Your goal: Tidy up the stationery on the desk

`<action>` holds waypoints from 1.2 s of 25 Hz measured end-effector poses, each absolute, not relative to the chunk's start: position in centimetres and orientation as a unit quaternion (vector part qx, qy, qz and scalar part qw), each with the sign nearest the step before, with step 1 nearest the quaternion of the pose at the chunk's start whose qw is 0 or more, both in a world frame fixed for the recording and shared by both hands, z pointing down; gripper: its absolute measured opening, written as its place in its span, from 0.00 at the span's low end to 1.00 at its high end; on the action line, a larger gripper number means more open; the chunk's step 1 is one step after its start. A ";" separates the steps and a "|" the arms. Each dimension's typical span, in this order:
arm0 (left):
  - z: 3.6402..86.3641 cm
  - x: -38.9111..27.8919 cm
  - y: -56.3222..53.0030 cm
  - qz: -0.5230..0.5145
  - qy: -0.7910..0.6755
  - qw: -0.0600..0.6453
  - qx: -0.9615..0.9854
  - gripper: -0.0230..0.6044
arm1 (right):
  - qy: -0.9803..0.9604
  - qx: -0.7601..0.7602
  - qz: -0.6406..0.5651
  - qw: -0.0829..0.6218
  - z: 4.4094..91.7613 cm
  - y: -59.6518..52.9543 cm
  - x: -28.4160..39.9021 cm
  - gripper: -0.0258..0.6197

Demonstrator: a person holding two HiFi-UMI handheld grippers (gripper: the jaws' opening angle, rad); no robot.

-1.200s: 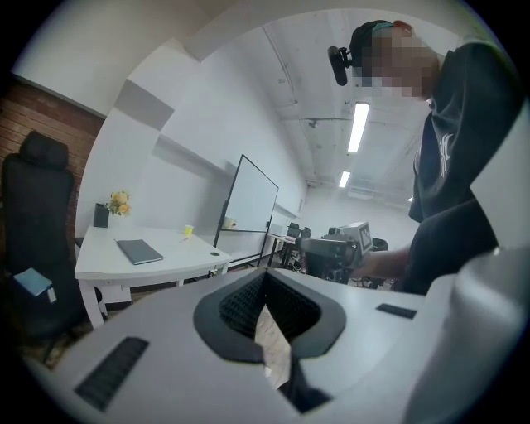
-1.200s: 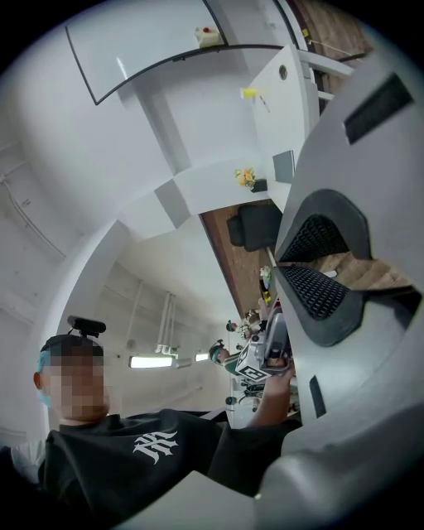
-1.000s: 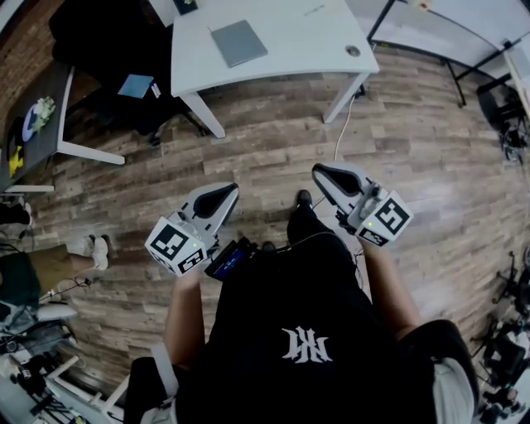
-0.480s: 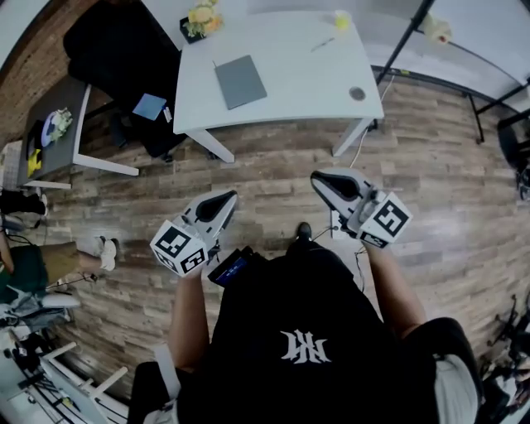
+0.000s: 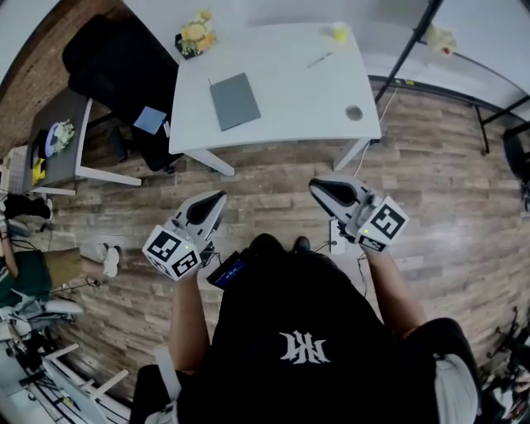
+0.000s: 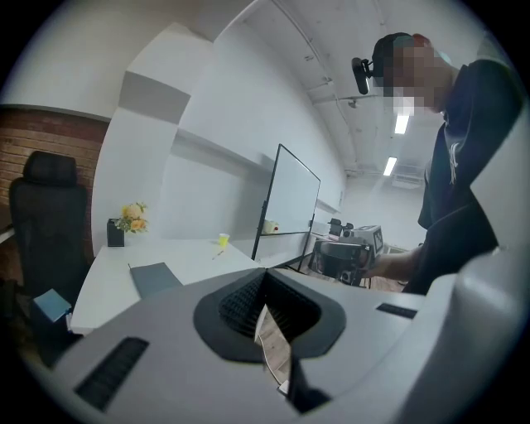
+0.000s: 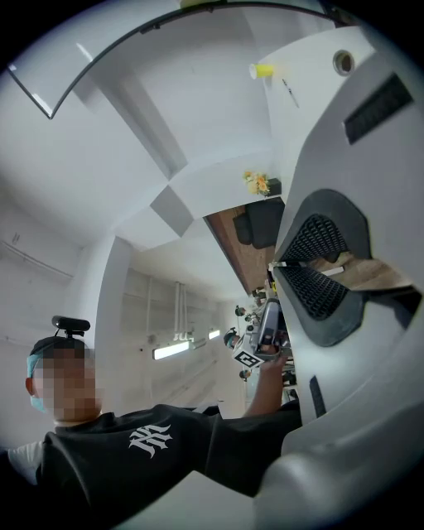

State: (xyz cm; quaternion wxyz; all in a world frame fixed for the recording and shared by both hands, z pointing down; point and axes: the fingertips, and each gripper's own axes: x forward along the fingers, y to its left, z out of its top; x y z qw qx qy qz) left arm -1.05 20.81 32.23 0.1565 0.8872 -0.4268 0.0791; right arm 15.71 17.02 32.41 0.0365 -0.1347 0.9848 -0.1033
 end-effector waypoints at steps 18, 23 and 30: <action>33.5 -6.7 5.9 0.058 -0.408 0.158 0.897 0.04 | 0.984 -0.151 -0.089 -0.011 32.8 3.8 9.6 0.10; 34.1 -9.7 1.6 0.049 -0.397 0.171 0.900 0.04 | 0.983 -0.158 -0.091 -0.019 32.3 -0.6 6.2 0.10; 35.5 -14.4 -4.0 0.043 -0.389 0.190 0.900 0.04 | 0.981 -0.166 -0.092 -0.045 32.8 -6.4 1.0 0.10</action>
